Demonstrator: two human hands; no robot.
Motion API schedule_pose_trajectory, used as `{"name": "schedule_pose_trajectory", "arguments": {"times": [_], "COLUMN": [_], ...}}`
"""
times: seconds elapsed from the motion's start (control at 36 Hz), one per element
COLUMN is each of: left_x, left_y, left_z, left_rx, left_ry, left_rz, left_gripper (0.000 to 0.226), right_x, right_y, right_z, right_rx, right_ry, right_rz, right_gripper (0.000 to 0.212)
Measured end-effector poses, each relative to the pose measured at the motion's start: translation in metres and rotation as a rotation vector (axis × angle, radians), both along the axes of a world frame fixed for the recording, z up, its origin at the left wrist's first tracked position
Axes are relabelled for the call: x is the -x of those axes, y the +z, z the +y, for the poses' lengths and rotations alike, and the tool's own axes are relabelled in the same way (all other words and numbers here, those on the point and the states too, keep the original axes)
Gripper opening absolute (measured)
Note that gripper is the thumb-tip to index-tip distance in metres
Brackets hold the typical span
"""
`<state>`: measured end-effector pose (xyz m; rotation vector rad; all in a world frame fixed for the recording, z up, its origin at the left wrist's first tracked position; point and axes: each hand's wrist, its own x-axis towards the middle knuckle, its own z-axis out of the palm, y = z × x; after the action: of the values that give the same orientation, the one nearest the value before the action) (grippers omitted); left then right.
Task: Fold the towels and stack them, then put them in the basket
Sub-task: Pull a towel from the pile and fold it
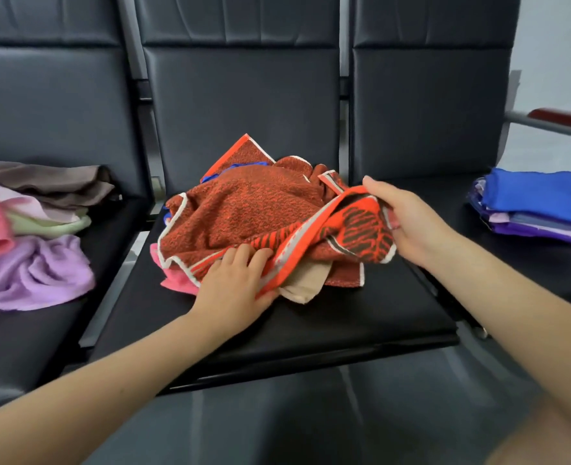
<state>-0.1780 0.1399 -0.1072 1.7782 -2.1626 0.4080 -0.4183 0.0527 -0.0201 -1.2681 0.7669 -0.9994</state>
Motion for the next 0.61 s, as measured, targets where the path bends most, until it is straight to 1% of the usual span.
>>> {"name": "schedule_pose_trajectory", "arguments": {"times": [0.06, 0.14, 0.22, 0.28, 0.36, 0.39, 0.44, 0.5, 0.56, 0.61], "left_x": [-0.004, -0.008, -0.01, -0.011, -0.017, -0.02, -0.027, -0.032, -0.035, -0.036], "left_y": [0.0, 0.003, 0.012, 0.02, 0.036, 0.041, 0.05, 0.057, 0.056, 0.053], "left_z": [-0.004, -0.007, -0.007, -0.006, -0.005, -0.006, -0.008, -0.011, -0.014, -0.017], "left_rx": [0.015, 0.031, 0.058, 0.134, 0.257, 0.275, 0.281, 0.251, 0.175, 0.142], "left_ry": [-0.039, -0.117, -0.178, -0.19, -0.183, -0.159, -0.07, 0.062, 0.184, 0.225], "left_rz": [-0.004, 0.013, 0.131, 0.209, 0.301, 0.294, 0.202, 0.123, 0.135, 0.175], "left_gripper": [0.051, 0.049, 0.049, 0.048, 0.039, 0.037, 0.035, 0.026, 0.018, 0.017], "right_x": [0.001, 0.004, 0.009, 0.014, 0.018, 0.018, 0.018, 0.015, 0.009, 0.003], "right_y": [0.002, 0.001, -0.003, -0.007, -0.011, -0.012, -0.014, -0.016, -0.016, -0.011], "right_z": [-0.003, -0.007, -0.015, -0.021, -0.026, -0.027, -0.026, -0.026, -0.026, -0.025], "right_rx": [-0.046, -0.097, -0.147, -0.188, -0.254, -0.263, -0.259, -0.199, -0.106, -0.047], "right_ry": [0.013, 0.005, -0.036, -0.062, -0.1, -0.109, -0.113, -0.127, -0.157, -0.176], "right_rz": [-0.064, -0.067, -0.052, -0.027, -0.012, 0.012, 0.098, 0.197, 0.318, 0.372], "right_gripper": [0.025, 0.026, 0.025, 0.023, 0.022, 0.019, 0.016, 0.019, 0.026, 0.03]}}
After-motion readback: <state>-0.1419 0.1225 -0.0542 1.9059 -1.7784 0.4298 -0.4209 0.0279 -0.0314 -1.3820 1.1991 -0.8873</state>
